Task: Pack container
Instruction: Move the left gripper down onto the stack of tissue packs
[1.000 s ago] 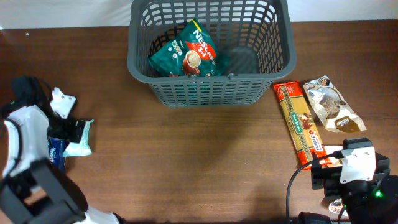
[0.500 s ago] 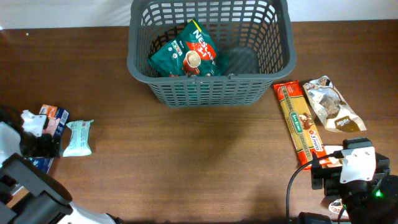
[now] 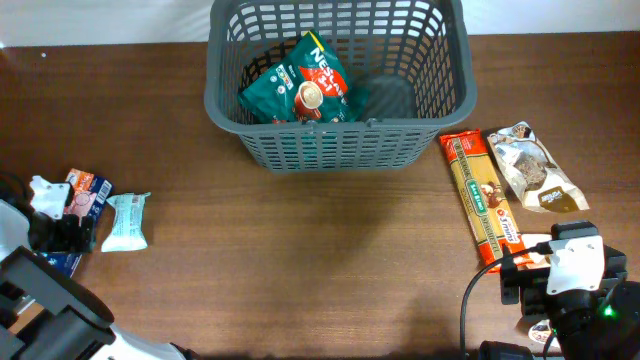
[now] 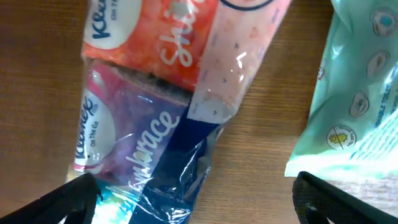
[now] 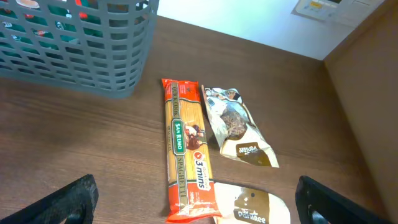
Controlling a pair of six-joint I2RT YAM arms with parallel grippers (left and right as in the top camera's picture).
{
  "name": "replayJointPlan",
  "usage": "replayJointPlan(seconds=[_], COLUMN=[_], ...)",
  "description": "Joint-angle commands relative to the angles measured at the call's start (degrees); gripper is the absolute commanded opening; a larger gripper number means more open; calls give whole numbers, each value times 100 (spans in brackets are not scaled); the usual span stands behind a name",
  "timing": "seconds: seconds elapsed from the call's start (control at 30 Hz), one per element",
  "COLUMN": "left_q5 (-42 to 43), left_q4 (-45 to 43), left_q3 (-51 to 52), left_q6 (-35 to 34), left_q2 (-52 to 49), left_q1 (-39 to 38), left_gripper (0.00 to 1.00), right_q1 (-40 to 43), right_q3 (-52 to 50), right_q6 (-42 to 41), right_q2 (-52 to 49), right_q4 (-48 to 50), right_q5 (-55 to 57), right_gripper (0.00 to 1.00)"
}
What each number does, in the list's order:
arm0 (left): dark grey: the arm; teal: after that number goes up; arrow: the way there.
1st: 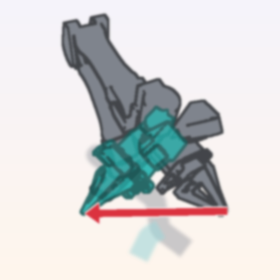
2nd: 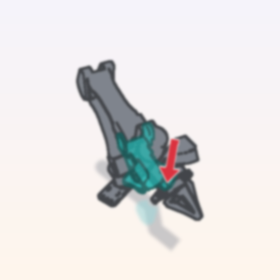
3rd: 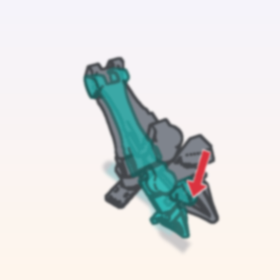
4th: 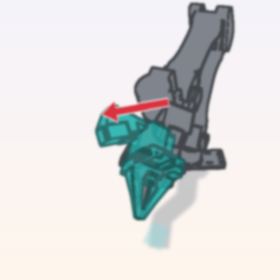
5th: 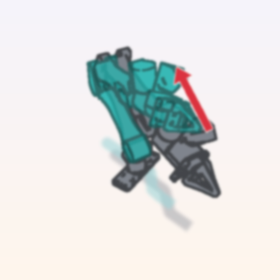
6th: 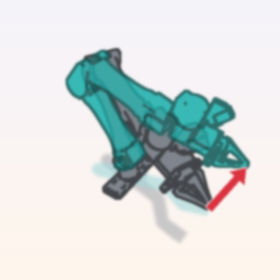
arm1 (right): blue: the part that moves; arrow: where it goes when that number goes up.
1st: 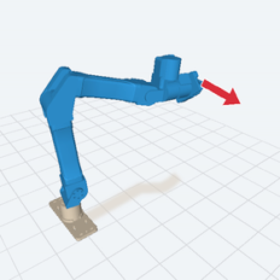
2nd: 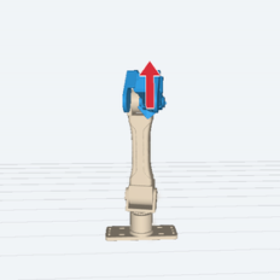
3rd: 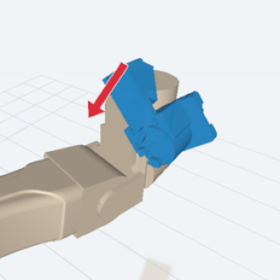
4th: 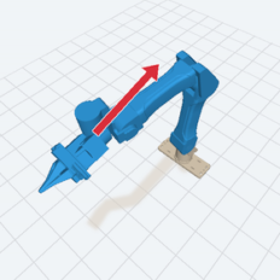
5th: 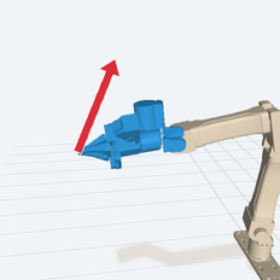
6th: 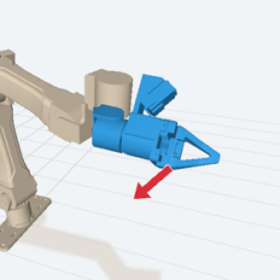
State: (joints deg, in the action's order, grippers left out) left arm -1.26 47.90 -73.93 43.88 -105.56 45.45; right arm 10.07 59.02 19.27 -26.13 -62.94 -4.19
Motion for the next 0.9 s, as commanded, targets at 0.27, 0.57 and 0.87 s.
replayJointPlan(seconds=[0.27,0.57,0.87], left_q5=[-328,-479,-452], left_q4=[-140,-201,-564], left_q3=[17,15,17], left_q6=[1132,1327,1327], left_q2=[-125,-116,-223], left_q1=[-76,-107,-7], left_gripper=[99,100,100], right_q1=[-35,-35,-35], right_q3=[0,0,0], right_q6=[-70,-70,-70], right_q2=[22,22,22], right_q4=[13,13,13], right_q5=[-76,-76,-76], right_gripper=[99,99,99])
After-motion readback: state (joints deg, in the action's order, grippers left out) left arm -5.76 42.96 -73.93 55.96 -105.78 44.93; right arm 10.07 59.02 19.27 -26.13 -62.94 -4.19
